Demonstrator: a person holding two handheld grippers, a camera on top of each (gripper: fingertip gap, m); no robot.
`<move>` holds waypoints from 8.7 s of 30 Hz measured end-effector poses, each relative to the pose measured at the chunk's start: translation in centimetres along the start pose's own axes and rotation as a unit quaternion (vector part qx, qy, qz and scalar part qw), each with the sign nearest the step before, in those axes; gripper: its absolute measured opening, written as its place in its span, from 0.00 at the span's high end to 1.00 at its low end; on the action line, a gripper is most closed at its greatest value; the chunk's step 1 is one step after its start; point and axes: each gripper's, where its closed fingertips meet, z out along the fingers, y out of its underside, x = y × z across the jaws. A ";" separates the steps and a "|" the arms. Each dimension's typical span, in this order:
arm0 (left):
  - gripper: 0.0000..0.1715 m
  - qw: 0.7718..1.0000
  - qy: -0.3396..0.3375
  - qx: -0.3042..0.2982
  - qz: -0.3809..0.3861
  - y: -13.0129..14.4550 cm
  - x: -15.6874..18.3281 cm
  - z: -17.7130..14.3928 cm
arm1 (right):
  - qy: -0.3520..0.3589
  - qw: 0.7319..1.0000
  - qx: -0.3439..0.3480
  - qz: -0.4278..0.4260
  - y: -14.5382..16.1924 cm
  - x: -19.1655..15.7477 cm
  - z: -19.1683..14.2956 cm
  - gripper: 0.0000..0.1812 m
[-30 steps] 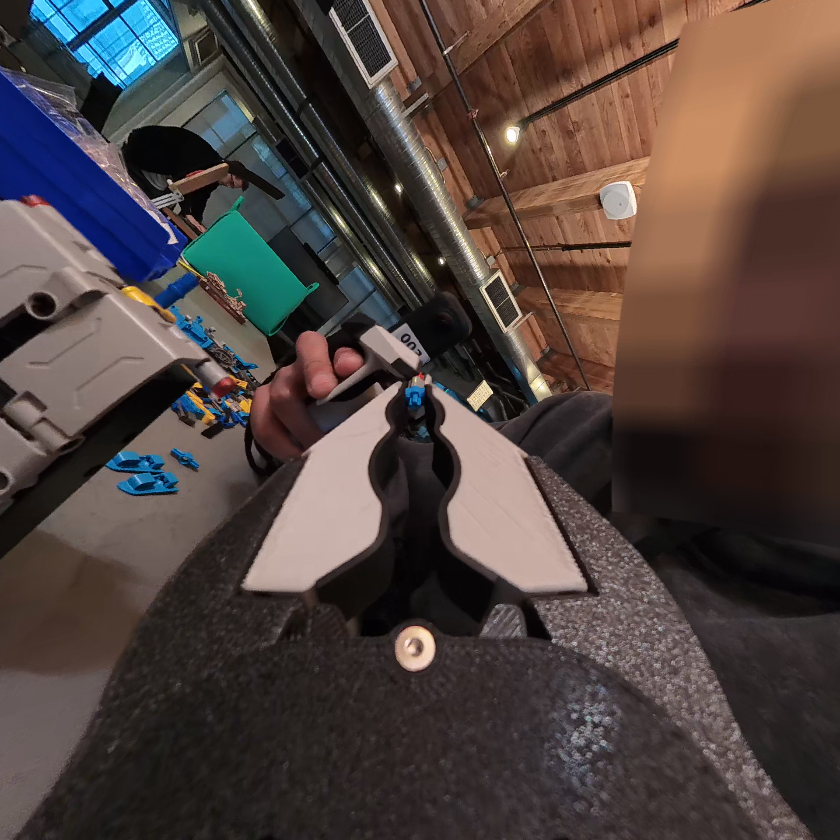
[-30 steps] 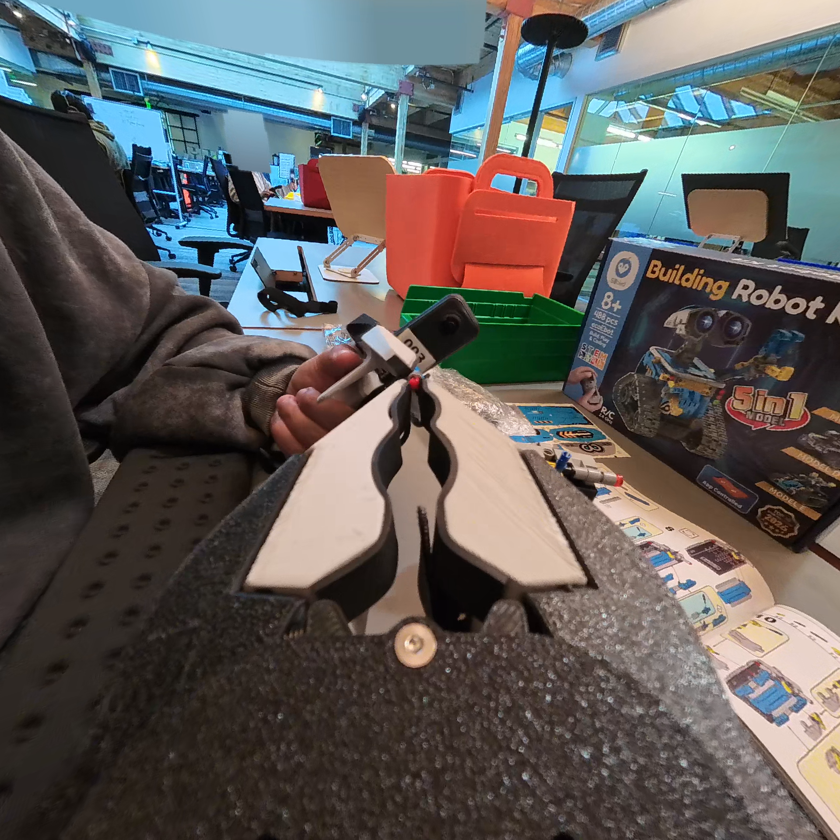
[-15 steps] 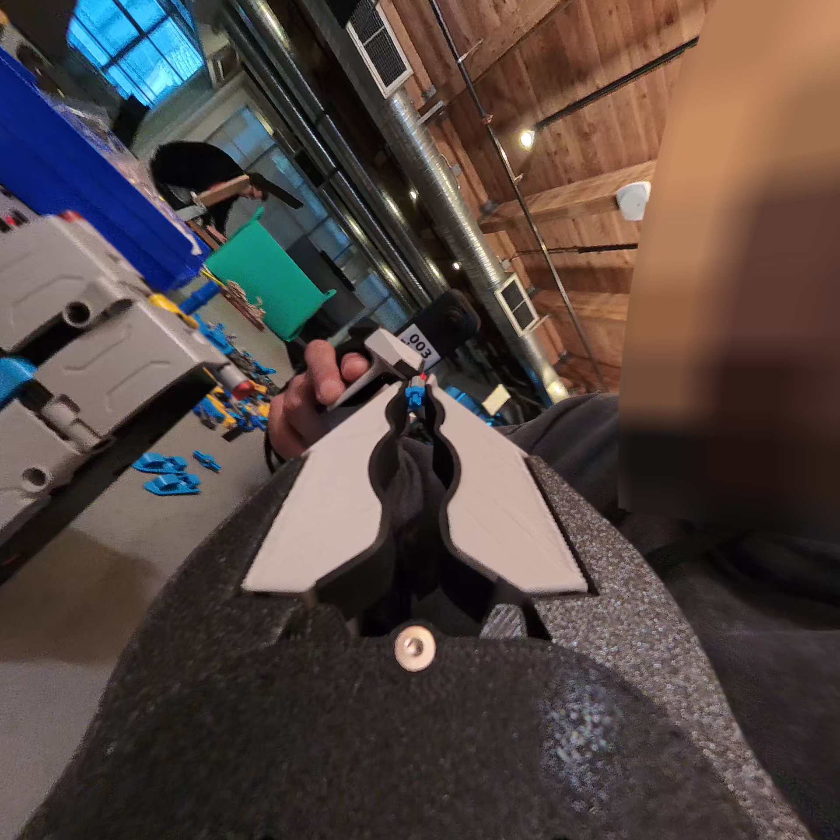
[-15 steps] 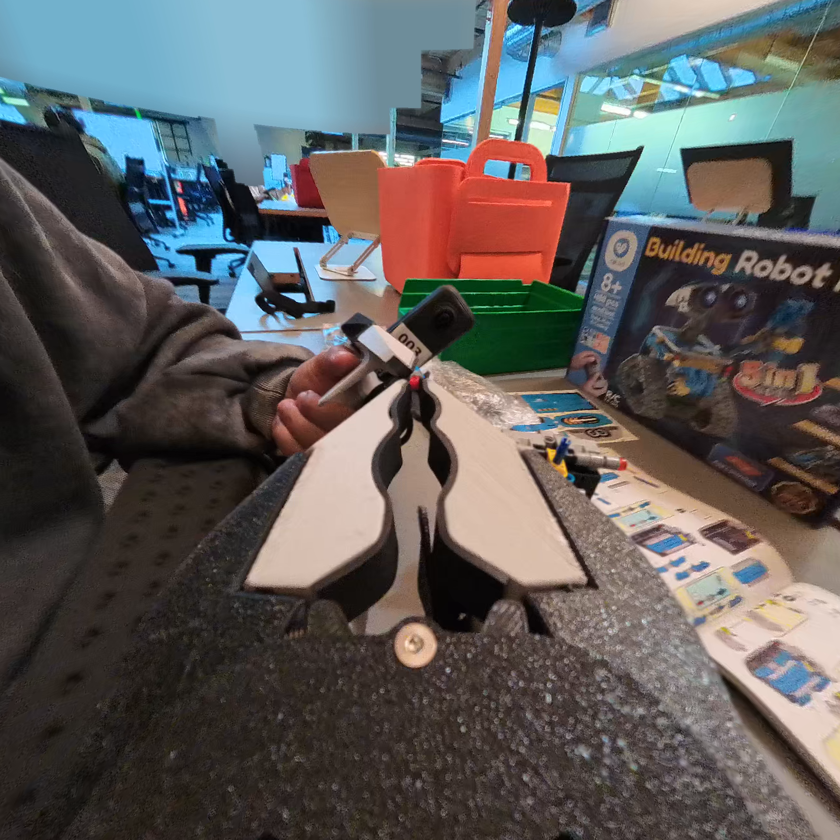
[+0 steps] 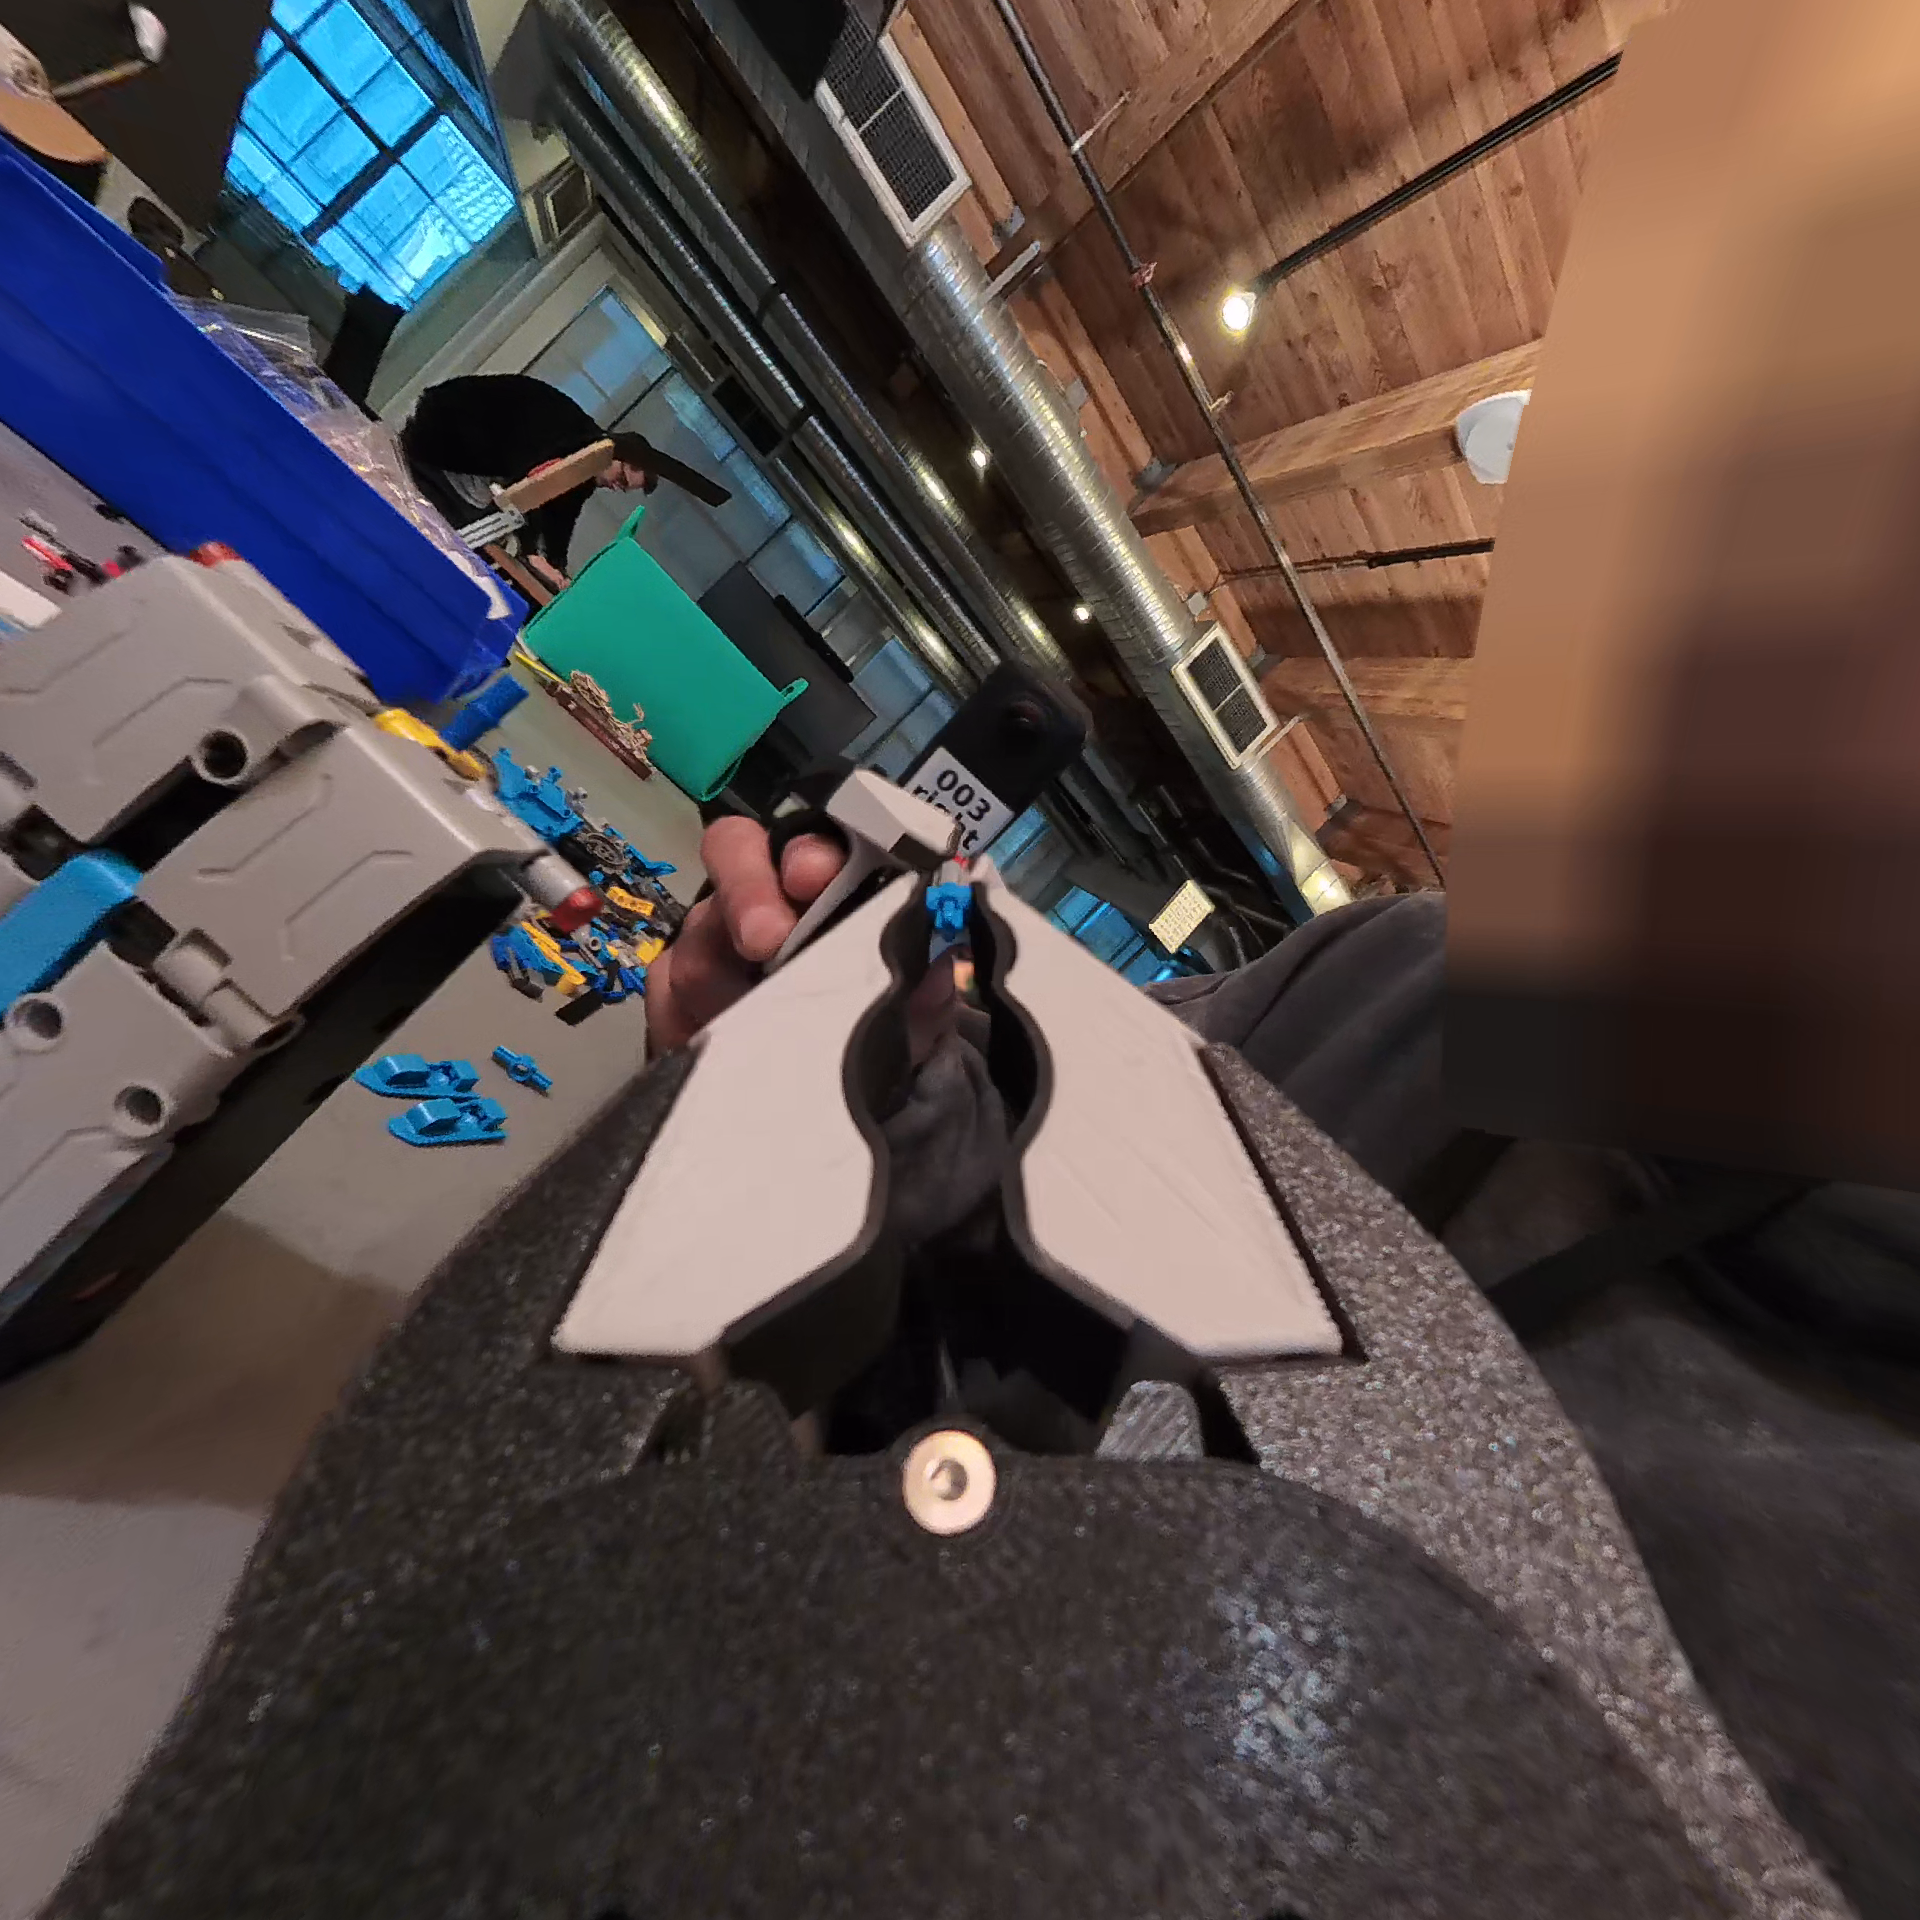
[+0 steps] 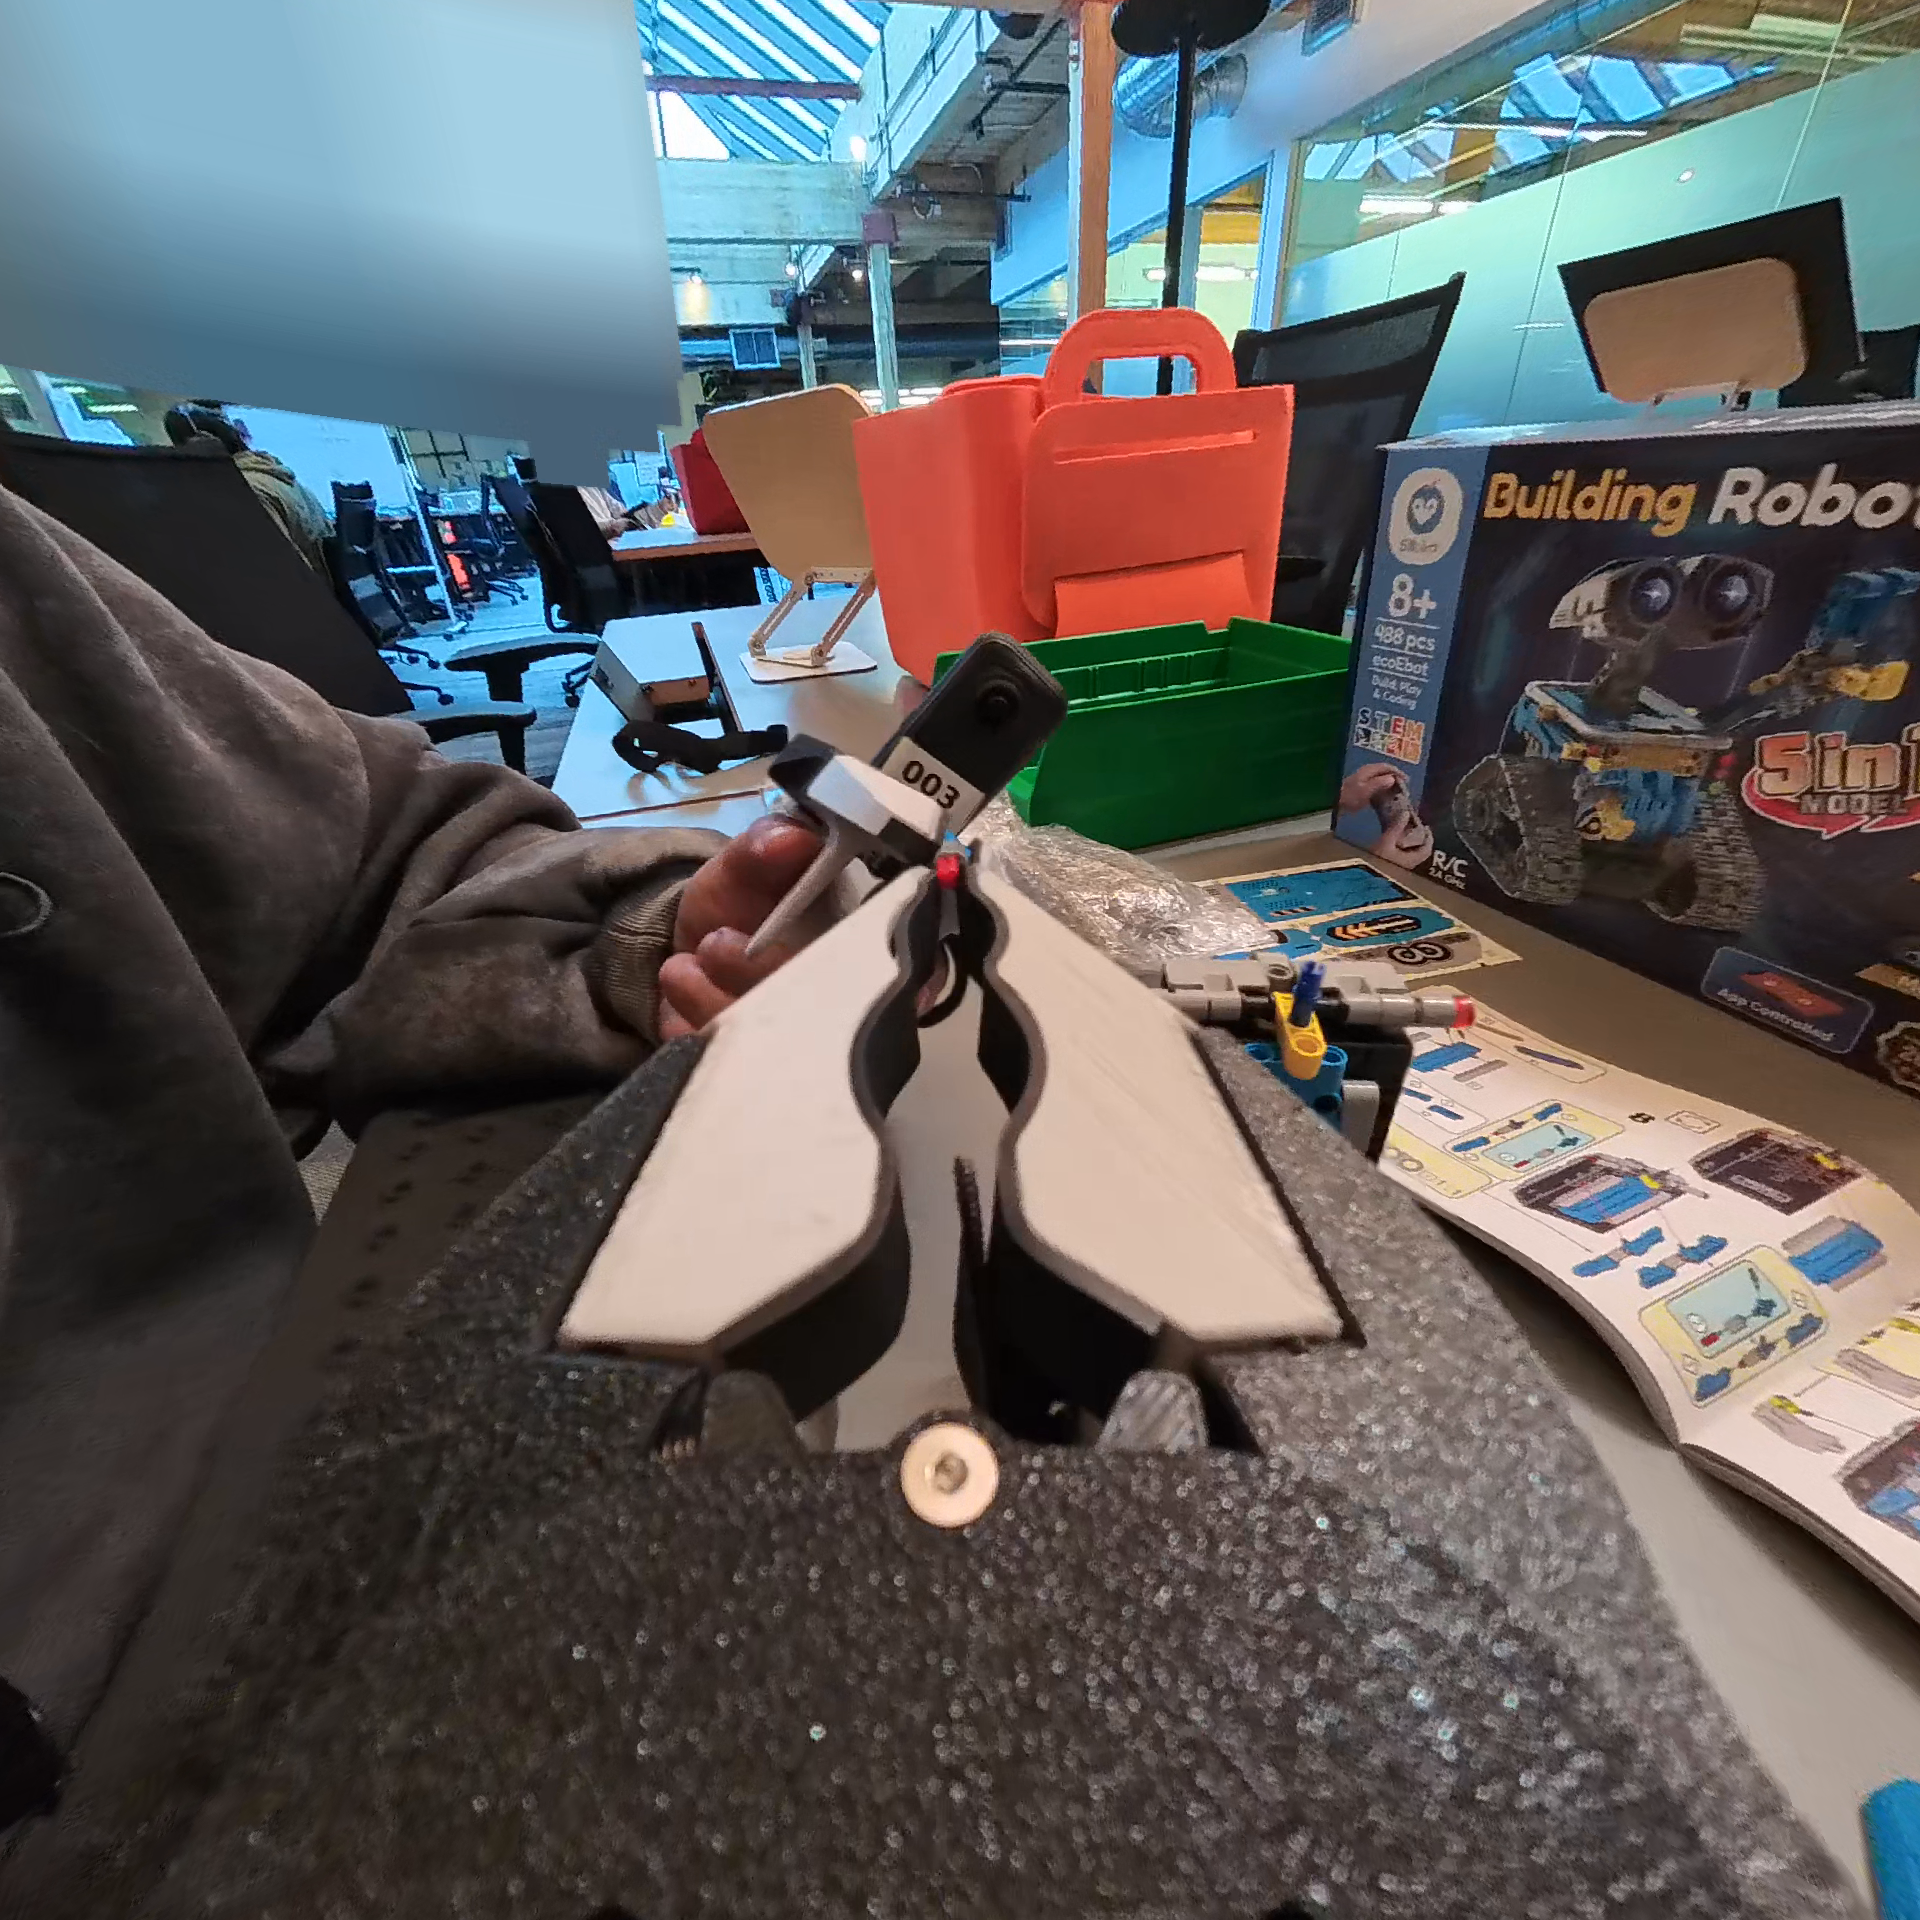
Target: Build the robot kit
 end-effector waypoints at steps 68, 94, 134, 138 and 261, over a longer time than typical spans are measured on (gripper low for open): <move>0.97 0.994 -0.069 -0.074 0.047 1.4 -1.9 -0.1 | -0.018 0.998 -0.059 -0.005 2.3 0.5 -0.4 0.98; 0.97 0.979 -0.146 -0.142 0.022 3.3 -4.6 -0.7 | 0.080 0.949 -0.184 -0.244 5.8 1.3 0.3 0.94; 0.88 0.804 -0.517 -0.076 0.285 -5.9 -12.7 -10.3 | 0.271 0.953 -0.101 0.089 5.8 13.2 -6.8 0.96; 0.88 0.805 -0.518 -0.078 0.277 -5.8 -12.9 -10.5 | 0.278 0.951 -0.102 0.090 5.9 13.5 -7.1 0.96; 0.98 0.931 -0.138 -0.197 0.275 4.4 -1.2 0.3 | -0.171 0.966 -0.075 0.181 4.0 -2.0 -1.4 0.96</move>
